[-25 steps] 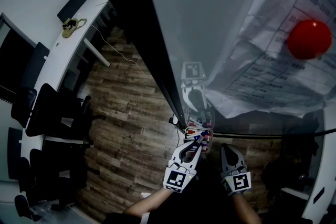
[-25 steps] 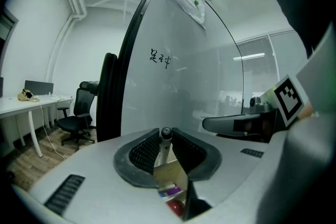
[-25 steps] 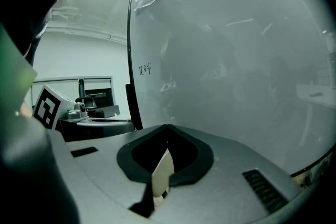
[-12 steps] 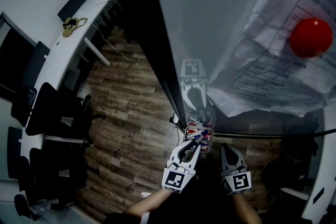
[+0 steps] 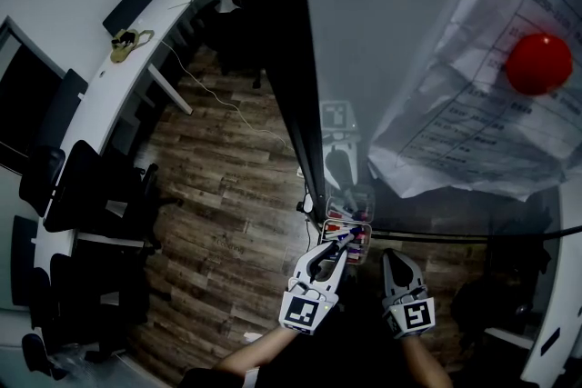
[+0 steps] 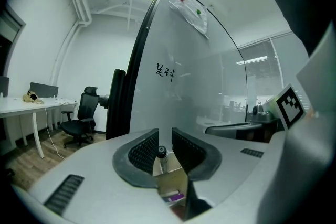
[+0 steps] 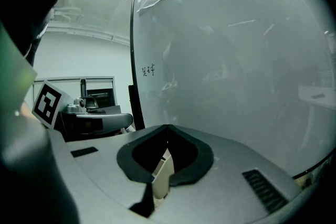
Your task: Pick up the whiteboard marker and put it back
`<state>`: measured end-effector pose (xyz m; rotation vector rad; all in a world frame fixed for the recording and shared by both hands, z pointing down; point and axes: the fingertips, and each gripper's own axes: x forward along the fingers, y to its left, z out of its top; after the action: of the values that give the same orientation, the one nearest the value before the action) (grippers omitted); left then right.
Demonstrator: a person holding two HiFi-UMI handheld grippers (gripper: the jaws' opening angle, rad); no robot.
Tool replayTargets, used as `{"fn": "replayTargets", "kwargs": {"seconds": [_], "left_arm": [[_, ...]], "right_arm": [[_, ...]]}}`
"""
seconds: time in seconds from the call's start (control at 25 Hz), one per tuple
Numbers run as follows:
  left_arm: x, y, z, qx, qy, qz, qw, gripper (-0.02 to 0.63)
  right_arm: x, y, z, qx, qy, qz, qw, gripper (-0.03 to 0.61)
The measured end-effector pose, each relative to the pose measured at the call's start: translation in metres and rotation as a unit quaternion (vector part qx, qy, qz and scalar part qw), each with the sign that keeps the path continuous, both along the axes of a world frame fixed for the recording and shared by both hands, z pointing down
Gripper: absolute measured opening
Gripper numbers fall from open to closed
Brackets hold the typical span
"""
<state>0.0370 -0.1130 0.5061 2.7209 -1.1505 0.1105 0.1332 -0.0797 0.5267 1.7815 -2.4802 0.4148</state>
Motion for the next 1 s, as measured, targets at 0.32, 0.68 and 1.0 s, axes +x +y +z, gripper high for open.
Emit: {"fn": "replayTargets", "kwargs": {"seconds": [0.32, 0.68, 1.0], "left_arm": [[-0.007, 0.001, -0.002, 0.003, -0.005, -0.004, 1.0000, 0.075], [-0.015, 0.003, 0.000, 0.002, -0.002, -0.012, 0.9999, 0.028], [-0.022, 0.008, 0.008, -0.007, -0.023, -0.006, 0.9997, 0.008]], "right_arm": [[-0.002, 0.002, 0.000, -0.006, 0.000, 0.008, 1.000, 0.014], [-0.007, 0.006, -0.002, 0.004, 0.007, 0.005, 1.000, 0.014], [-0.014, 0.013, -0.005, 0.007, 0.005, 0.009, 1.000, 0.014]]}}
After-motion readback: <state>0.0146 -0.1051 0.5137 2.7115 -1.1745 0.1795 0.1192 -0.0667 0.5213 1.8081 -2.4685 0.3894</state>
